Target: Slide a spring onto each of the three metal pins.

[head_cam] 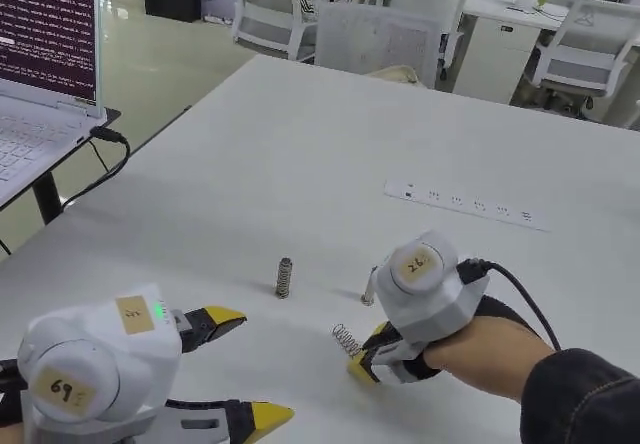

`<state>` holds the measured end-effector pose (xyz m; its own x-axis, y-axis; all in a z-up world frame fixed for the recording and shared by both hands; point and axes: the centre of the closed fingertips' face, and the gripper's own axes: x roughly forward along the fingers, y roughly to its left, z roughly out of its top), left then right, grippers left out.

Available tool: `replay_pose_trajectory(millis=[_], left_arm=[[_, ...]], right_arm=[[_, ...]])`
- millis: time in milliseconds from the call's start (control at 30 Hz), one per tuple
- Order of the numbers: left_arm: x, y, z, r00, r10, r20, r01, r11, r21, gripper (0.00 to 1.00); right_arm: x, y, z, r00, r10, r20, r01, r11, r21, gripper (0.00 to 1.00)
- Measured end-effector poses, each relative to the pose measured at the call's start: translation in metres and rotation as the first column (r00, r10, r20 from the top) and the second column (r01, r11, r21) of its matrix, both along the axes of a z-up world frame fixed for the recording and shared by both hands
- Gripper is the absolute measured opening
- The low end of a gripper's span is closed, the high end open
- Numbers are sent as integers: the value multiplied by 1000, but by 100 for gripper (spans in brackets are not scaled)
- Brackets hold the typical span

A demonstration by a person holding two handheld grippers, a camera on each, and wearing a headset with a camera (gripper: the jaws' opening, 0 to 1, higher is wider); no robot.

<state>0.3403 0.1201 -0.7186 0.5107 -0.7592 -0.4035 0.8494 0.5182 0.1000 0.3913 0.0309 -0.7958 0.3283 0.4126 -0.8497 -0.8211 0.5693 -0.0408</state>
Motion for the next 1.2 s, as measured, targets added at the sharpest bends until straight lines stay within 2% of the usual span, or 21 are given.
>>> replay_pose_trajectory(millis=[433, 700, 833, 1067, 1200], left_arm=[[1, 1, 0, 1000, 0, 3, 0, 1000, 1, 53], [1, -3, 1, 1000, -12, 8, 12, 1000, 10, 53], [2, -5, 3, 1000, -22, 15, 21, 1000, 14, 52], [2, -9, 2, 999, -42, 17, 42, 999, 19, 51], [1, -13, 2, 998, -61, 24, 60, 998, 24, 51]], right_arm=[[3, -4, 2, 999, 19, 26, -19, 1000, -18, 9], [-3, -6, 9, 999, 39, 16, -39, 999, -15, 9], [-13, -2, 17, 998, 65, -5, -65, 998, -7, 9], [-22, 3, 34, 994, 106, -17, -106, 994, 7, 9], [-35, 9, 44, 987, 153, -45, -152, 988, 33, 9]])
